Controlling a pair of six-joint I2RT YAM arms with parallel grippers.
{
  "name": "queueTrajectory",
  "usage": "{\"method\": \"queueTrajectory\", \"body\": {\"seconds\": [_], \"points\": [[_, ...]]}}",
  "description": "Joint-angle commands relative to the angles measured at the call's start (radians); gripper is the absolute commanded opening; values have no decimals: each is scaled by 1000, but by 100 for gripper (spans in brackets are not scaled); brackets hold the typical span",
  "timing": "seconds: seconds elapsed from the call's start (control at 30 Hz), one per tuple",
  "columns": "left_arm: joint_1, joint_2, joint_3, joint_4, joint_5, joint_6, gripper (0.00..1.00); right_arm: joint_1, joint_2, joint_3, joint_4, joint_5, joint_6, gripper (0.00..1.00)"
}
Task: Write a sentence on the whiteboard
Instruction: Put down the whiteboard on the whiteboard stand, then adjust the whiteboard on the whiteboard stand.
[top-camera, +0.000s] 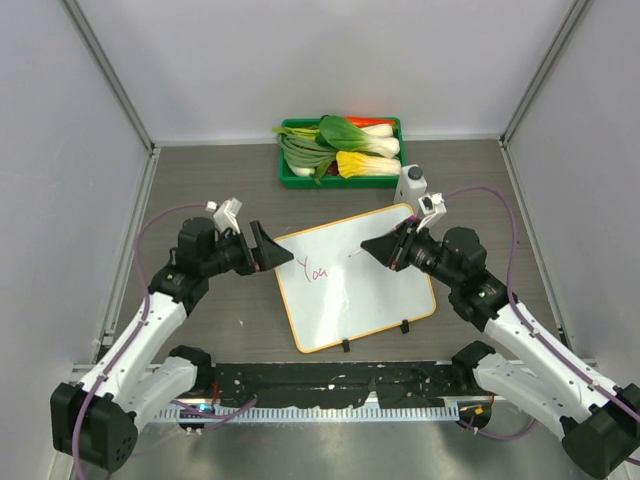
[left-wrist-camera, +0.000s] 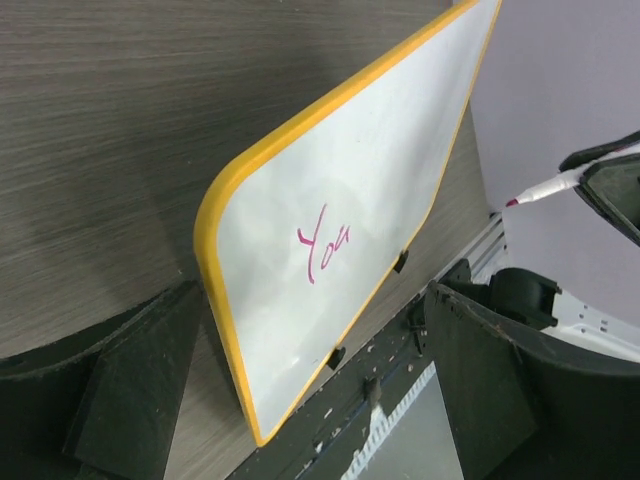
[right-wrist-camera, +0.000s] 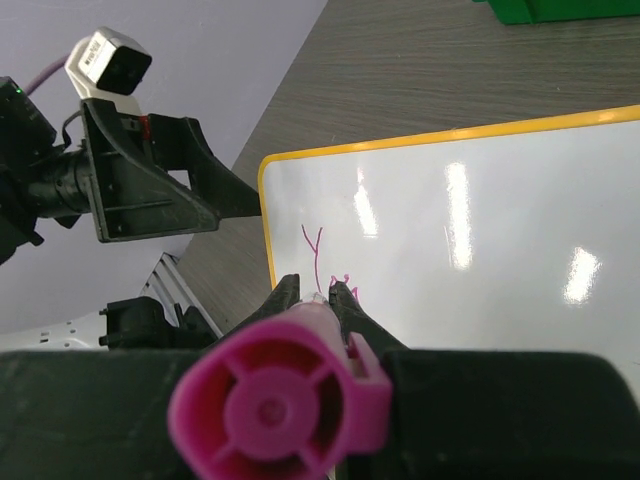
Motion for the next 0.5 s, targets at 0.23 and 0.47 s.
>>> {"method": "queueTrajectory", "body": {"seconds": [0.23, 0.47], "points": [[2, -27, -234, 481, -35, -165, 87, -10, -26, -2, 35, -17, -28, 1], [2, 47, -324, 752, -12, -190, 76, -12, -21, -17, 56, -17, -14, 1]]}}
